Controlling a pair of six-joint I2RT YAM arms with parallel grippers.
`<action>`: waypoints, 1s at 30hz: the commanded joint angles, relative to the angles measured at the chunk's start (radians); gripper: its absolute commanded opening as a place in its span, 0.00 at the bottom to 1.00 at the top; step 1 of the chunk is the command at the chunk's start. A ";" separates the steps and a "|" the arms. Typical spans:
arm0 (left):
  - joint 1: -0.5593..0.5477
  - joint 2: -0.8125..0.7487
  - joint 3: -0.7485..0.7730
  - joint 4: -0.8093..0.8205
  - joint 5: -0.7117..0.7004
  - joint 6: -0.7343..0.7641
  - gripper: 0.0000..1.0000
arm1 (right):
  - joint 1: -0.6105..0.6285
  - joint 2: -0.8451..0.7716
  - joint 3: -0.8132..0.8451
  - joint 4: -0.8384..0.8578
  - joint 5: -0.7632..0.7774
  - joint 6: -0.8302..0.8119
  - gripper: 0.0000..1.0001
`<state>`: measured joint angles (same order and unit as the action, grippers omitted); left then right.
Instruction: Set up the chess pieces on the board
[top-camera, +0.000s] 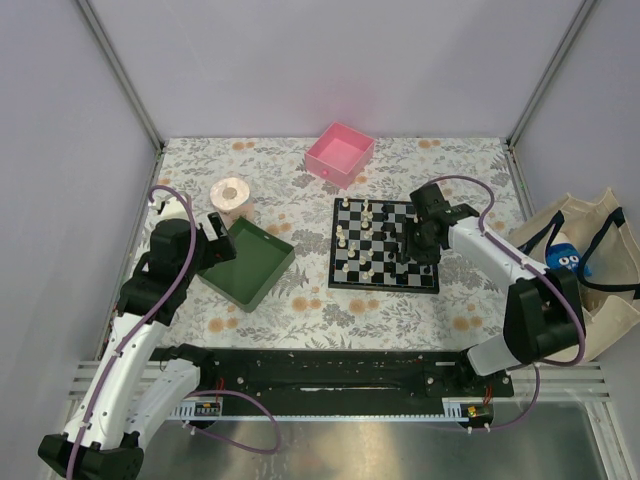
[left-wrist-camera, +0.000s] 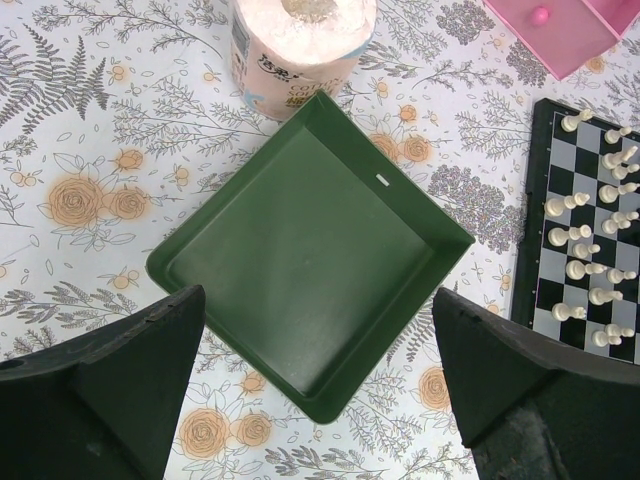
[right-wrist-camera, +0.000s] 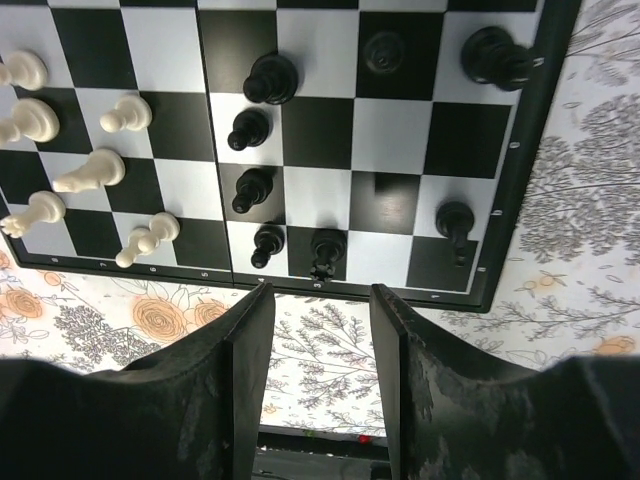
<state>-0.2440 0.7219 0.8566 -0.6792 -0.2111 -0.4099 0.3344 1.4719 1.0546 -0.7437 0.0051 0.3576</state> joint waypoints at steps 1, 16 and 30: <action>0.006 -0.003 -0.010 0.049 0.021 0.016 0.99 | 0.034 0.037 -0.019 0.032 -0.028 0.037 0.52; 0.014 0.002 -0.008 0.049 0.022 0.016 0.99 | 0.037 0.128 -0.016 0.037 -0.010 0.023 0.43; 0.025 0.004 -0.010 0.053 0.035 0.014 0.99 | 0.037 0.143 -0.008 0.026 -0.031 0.012 0.32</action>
<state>-0.2272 0.7238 0.8562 -0.6788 -0.1921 -0.4091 0.3630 1.6051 1.0336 -0.7223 -0.0135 0.3729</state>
